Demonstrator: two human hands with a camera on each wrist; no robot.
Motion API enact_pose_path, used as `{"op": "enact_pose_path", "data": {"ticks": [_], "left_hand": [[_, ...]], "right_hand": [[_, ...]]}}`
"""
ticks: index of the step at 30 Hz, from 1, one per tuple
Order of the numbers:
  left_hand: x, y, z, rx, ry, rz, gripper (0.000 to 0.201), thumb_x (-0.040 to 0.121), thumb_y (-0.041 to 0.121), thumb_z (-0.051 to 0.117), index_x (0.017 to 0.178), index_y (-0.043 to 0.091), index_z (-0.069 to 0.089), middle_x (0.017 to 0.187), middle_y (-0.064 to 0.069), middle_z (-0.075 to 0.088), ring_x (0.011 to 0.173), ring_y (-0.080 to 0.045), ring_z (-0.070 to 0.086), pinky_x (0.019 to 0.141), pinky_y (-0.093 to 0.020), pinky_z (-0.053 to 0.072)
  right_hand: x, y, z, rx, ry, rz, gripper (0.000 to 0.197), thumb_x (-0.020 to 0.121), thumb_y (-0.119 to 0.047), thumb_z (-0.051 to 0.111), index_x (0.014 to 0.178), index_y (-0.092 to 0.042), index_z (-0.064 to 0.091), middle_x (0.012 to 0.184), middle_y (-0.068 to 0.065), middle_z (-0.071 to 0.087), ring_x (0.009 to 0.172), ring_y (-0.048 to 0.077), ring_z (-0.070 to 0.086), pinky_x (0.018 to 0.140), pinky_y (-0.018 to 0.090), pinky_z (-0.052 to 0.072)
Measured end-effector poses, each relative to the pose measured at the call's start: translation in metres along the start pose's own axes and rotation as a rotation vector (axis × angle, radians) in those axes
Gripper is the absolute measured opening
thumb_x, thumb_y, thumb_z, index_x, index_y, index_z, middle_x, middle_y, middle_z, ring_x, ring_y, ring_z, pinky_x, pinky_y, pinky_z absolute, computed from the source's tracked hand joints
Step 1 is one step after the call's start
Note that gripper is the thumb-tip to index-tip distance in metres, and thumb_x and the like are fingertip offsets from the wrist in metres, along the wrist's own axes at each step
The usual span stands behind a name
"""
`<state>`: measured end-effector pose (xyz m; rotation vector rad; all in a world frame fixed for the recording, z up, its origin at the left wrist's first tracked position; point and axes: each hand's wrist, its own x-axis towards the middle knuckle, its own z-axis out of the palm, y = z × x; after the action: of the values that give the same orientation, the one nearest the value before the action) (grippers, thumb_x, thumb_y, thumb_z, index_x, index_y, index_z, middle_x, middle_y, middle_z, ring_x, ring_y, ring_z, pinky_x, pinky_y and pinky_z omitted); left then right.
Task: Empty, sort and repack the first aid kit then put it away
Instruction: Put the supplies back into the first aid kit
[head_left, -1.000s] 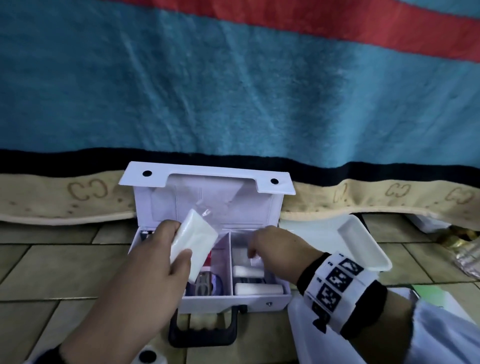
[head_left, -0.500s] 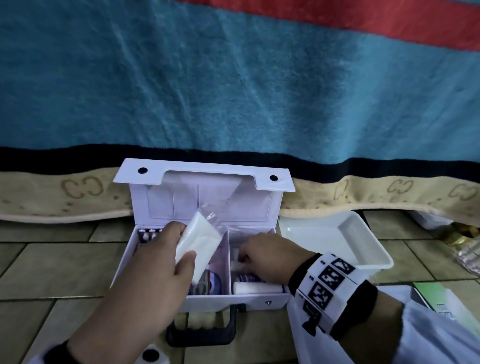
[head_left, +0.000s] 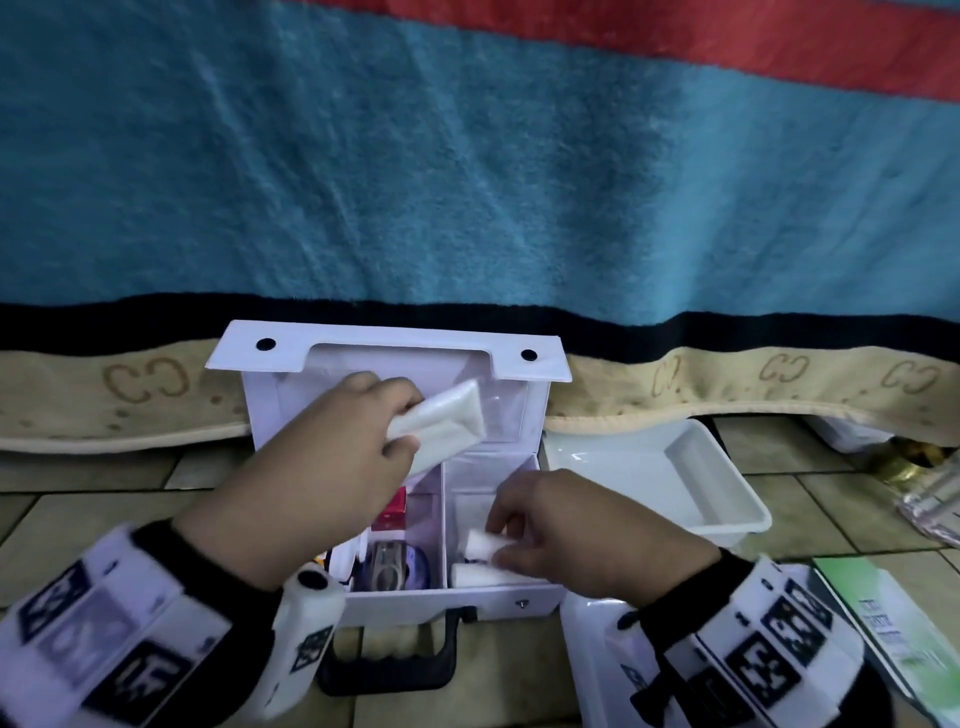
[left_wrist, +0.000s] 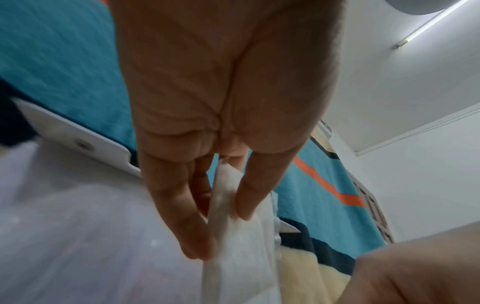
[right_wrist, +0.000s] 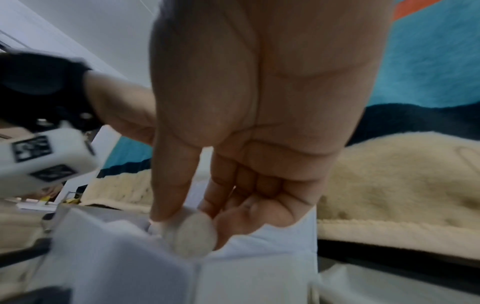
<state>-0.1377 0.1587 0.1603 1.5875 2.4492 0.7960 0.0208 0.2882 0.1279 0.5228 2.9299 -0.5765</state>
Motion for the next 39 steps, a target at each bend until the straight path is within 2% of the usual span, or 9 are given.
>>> {"op": "enact_pose_path", "data": {"ticks": [7, 11, 15, 19, 24, 30, 34, 37, 39], "left_hand": [[0.033, 0.015, 0.029, 0.208, -0.296, 0.019, 0.023, 0.094, 0.017, 0.049, 0.116, 0.016, 0.049, 0.116, -0.006, 0.054, 0.103, -0.022, 0.053, 0.085, -0.03, 0.041], [0.045, 0.019, 0.038, 0.208, -0.379, -0.021, 0.025, 0.094, 0.013, 0.047, 0.119, 0.016, 0.05, 0.117, -0.008, 0.056, 0.102, -0.024, 0.055, 0.083, -0.031, 0.044], [0.052, 0.022, 0.054, 0.299, -0.513, 0.003, 0.029, 0.094, 0.013, 0.048, 0.122, 0.015, 0.056, 0.119, -0.005, 0.058, 0.106, -0.023, 0.056, 0.085, -0.028, 0.045], [0.052, 0.029, 0.062, 0.44, -0.509, 0.045, 0.031, 0.09, 0.017, 0.057, 0.121, 0.011, 0.058, 0.121, -0.009, 0.054, 0.108, -0.025, 0.056, 0.093, -0.033, 0.046], [0.044, 0.031, 0.065, 0.46, -0.357, 0.099, 0.034, 0.089, 0.004, 0.052, 0.122, 0.012, 0.052, 0.121, -0.006, 0.047, 0.11, -0.024, 0.051, 0.092, -0.032, 0.045], [0.037, 0.029, 0.069, 0.547, -0.632, 0.103, 0.035, 0.093, 0.005, 0.044, 0.126, 0.016, 0.051, 0.127, -0.004, 0.054, 0.113, -0.023, 0.053, 0.091, -0.032, 0.045], [0.032, 0.032, 0.07, 0.588, -0.704, 0.132, 0.038, 0.09, 0.003, 0.042, 0.125, 0.017, 0.048, 0.119, -0.007, 0.057, 0.105, -0.026, 0.056, 0.085, -0.035, 0.048], [0.026, 0.033, 0.072, 0.667, -0.772, 0.174, 0.041, 0.091, 0.003, 0.039, 0.13, 0.016, 0.045, 0.122, -0.008, 0.058, 0.106, -0.027, 0.056, 0.071, -0.03, 0.038], [0.024, 0.031, 0.071, 0.631, -0.741, 0.169, 0.047, 0.089, -0.001, 0.038, 0.132, 0.016, 0.044, 0.126, -0.007, 0.056, 0.109, -0.027, 0.055, 0.077, -0.031, 0.042]], "right_hand": [[-0.013, 0.001, 0.019, 0.049, 0.121, 0.019, 0.03, 0.09, -0.02, 0.056, 0.118, -0.024, 0.064, 0.114, 0.0, 0.058, 0.103, 0.017, 0.056, 0.086, 0.023, 0.041], [-0.015, 0.002, 0.031, 0.025, 0.146, 0.035, 0.023, 0.09, -0.015, 0.052, 0.105, -0.013, 0.068, 0.106, 0.005, 0.054, 0.098, 0.022, 0.057, 0.087, 0.033, 0.042], [-0.017, 0.002, 0.035, 0.114, 0.219, 0.092, 0.021, 0.084, -0.012, 0.057, 0.1, -0.015, 0.07, 0.103, 0.003, 0.062, 0.096, 0.018, 0.059, 0.085, 0.029, 0.044], [-0.015, 0.001, 0.04, 0.15, 0.249, 0.1, 0.027, 0.083, -0.005, 0.058, 0.103, -0.017, 0.071, 0.104, 0.0, 0.062, 0.095, 0.015, 0.06, 0.083, 0.02, 0.044], [-0.016, 0.004, 0.04, 0.208, 0.274, 0.093, 0.025, 0.084, -0.005, 0.058, 0.102, -0.014, 0.072, 0.105, 0.001, 0.061, 0.092, 0.011, 0.061, 0.08, 0.012, 0.041], [-0.015, 0.005, 0.04, 0.217, 0.24, 0.085, 0.03, 0.08, -0.001, 0.059, 0.104, -0.014, 0.072, 0.104, 0.002, 0.063, 0.093, 0.014, 0.062, 0.08, 0.017, 0.044], [-0.015, 0.006, 0.04, 0.199, 0.245, 0.072, 0.032, 0.078, 0.0, 0.061, 0.105, -0.015, 0.071, 0.105, 0.001, 0.063, 0.094, 0.014, 0.061, 0.081, 0.018, 0.044], [-0.014, 0.007, 0.04, 0.173, 0.206, 0.056, 0.034, 0.078, 0.0, 0.06, 0.108, -0.014, 0.07, 0.107, 0.003, 0.061, 0.096, 0.016, 0.06, 0.084, 0.02, 0.044], [-0.015, 0.007, 0.04, 0.183, 0.208, 0.056, 0.034, 0.077, 0.0, 0.059, 0.105, -0.015, 0.071, 0.103, 0.003, 0.064, 0.094, 0.017, 0.06, 0.084, 0.026, 0.046]]}}
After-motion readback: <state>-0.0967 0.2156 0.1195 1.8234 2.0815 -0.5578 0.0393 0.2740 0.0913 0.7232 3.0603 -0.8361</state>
